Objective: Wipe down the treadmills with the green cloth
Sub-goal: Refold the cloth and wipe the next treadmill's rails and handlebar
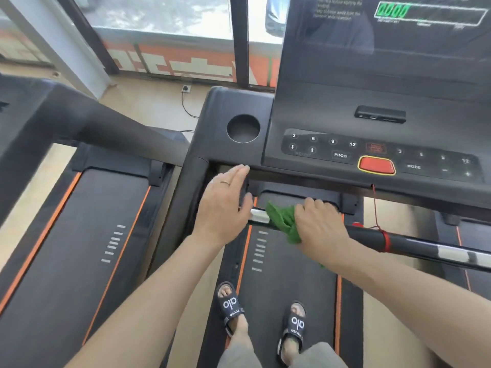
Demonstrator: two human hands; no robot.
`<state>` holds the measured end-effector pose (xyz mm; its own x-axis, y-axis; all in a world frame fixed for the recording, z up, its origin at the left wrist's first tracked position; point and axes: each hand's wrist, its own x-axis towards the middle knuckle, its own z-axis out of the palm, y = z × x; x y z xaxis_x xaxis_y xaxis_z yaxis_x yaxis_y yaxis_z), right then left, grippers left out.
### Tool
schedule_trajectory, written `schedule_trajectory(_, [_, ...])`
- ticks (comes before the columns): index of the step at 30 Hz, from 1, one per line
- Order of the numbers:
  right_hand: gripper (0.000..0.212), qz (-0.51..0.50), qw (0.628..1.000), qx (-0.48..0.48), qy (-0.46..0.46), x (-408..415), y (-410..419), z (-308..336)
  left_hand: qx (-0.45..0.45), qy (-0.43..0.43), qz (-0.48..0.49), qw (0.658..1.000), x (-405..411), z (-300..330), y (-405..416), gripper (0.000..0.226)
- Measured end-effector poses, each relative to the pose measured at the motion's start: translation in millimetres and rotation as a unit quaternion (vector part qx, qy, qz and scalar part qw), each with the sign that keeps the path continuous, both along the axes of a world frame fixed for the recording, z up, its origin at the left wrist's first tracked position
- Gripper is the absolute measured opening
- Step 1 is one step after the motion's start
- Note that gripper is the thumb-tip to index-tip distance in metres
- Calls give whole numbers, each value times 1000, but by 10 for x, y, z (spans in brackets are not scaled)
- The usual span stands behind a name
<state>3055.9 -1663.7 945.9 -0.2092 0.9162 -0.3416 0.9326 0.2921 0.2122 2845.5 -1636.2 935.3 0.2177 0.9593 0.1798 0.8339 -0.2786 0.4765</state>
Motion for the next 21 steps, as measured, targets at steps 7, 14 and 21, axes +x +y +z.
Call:
schedule_trajectory(7, [123,-120,920,-218,302,-74,77,130,-187,22,-140,972,423,38,-118,84])
schedule_trajectory(14, [110,-84,909,-225,340,324,66,60,-212,149,-109,960,577,-69,-161,78])
schedule_trajectory(21, [97,-33,932,-179,314,583,41,-125,-219,223,-129,941,423,-68,9,39])
